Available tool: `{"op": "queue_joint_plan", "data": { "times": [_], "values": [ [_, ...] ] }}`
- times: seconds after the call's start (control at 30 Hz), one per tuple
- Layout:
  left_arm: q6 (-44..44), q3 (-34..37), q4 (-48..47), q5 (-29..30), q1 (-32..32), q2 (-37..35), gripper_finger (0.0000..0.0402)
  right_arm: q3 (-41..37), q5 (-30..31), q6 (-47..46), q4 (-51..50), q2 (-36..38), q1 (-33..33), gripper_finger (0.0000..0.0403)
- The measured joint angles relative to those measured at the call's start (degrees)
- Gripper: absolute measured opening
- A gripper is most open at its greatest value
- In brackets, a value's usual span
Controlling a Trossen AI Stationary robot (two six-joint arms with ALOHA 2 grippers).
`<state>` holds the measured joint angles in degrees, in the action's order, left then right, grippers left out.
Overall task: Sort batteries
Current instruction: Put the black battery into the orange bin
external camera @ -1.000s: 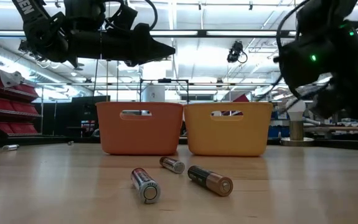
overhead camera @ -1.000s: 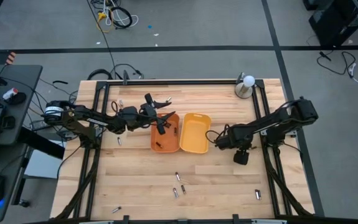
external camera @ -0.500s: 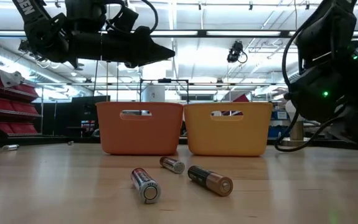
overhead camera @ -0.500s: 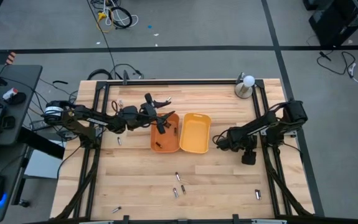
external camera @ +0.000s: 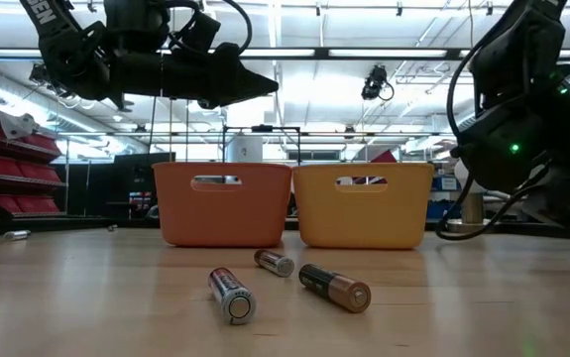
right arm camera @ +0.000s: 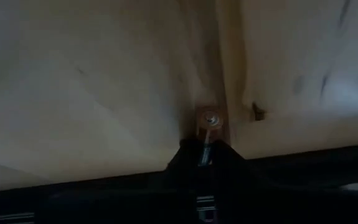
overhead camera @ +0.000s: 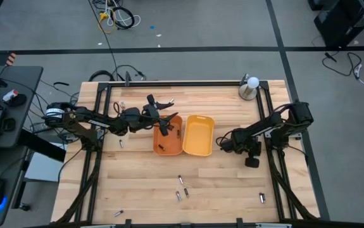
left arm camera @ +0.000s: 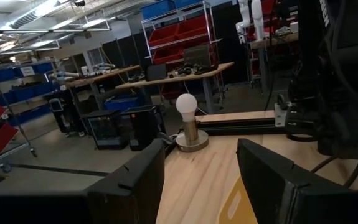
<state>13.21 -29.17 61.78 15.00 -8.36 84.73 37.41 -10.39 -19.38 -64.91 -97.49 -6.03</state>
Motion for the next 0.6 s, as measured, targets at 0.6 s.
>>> {"op": "queue_joint_plan", "data": {
  "times": [0.6],
  "values": [
    [-1.07, -7.75, -18.15, -2.62, -0.33, -0.02, 0.0198, 2.18, 4.9, -15.28, -2.71, 18.52, -1.43, 0.0012]
  ]
}}
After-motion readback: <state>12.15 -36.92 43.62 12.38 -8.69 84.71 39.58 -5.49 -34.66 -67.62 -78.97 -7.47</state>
